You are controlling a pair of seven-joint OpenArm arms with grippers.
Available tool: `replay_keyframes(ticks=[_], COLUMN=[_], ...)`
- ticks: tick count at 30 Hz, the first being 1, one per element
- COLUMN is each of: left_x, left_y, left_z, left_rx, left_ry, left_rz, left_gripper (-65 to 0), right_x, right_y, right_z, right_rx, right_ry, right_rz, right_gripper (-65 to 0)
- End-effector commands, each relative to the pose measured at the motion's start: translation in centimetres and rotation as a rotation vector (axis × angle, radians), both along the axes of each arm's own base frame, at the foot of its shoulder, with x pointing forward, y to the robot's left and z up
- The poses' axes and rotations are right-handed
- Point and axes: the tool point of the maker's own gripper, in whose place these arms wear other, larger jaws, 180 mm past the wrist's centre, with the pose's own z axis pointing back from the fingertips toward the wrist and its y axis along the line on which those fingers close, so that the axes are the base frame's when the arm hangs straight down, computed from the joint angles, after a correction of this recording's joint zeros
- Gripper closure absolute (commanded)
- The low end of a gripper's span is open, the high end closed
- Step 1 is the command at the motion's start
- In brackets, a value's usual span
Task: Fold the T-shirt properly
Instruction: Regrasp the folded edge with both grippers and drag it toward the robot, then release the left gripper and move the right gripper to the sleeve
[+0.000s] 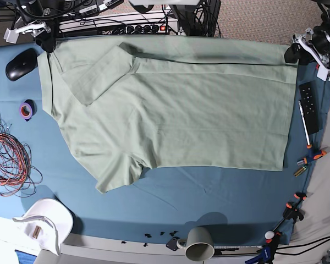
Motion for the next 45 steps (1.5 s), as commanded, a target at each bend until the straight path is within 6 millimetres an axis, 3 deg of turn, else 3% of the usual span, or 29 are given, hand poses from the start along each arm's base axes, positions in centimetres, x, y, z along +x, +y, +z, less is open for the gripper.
replay_keyframes(ticks=[1,6,11,16,18,20,22,28,34,39,45], left_x=[-0.3,0.0,0.9,1.9,2.5,3.0,3.6,4.9,5.8,6.0,5.9], left_y=[0.8,0.7,0.0,-0.8,-1.3,-1.8,-2.4,-4.0,-3.5,0.1,4.9], left_z=[0.0,0.5,1.8,3.5,4.4,5.4,6.6,9.9,12.0,13.8,18.6], left_rx=[0.040,0.077,0.097,0.141,0.161,0.193,0.218,0.317,0.483,0.576,0.638], left_ry=[0.022,0.011,-0.033,-0.085,-0.115,-0.146,-0.184,-0.292,-0.357,-0.365,-0.454], left_rz=[-0.013,-0.040,-0.075,-0.125,-0.149,-0.180,-0.208,-0.285,-0.311,-0.195,-0.047], left_gripper=[-31.3,-31.4,-31.3,-31.3,-27.3,-14.5,-0.3,0.0,0.0,0.0,0.0], right_x=[0.4,1.1,2.4,4.1,4.5,4.5,4.4,5.2,6.0,4.5,3.8], right_y=[-0.8,-0.6,-0.7,1.3,2.1,2.5,2.7,4.0,6.9,7.1,7.1], right_z=[1.3,3.5,9.8,15.0,16.0,16.1,15.8,13.0,5.1,1.0,-0.9], right_rx=[-0.031,-0.101,-0.318,-0.514,-0.541,-0.544,-0.534,-0.450,-0.167,0.007,0.090], right_ry=[-0.037,-0.074,-0.157,-0.222,-0.243,-0.243,-0.235,-0.203,-0.092,-0.031,-0.017], right_rz=[0.001,0.020,0.059,0.149,0.168,0.171,0.168,0.166,0.141,0.043,-0.003], right_gripper=[-27.4,-27.4,-27.4,-27.2,-20.9,-8.8,0.0,0.0,0.0,0.0,0.0])
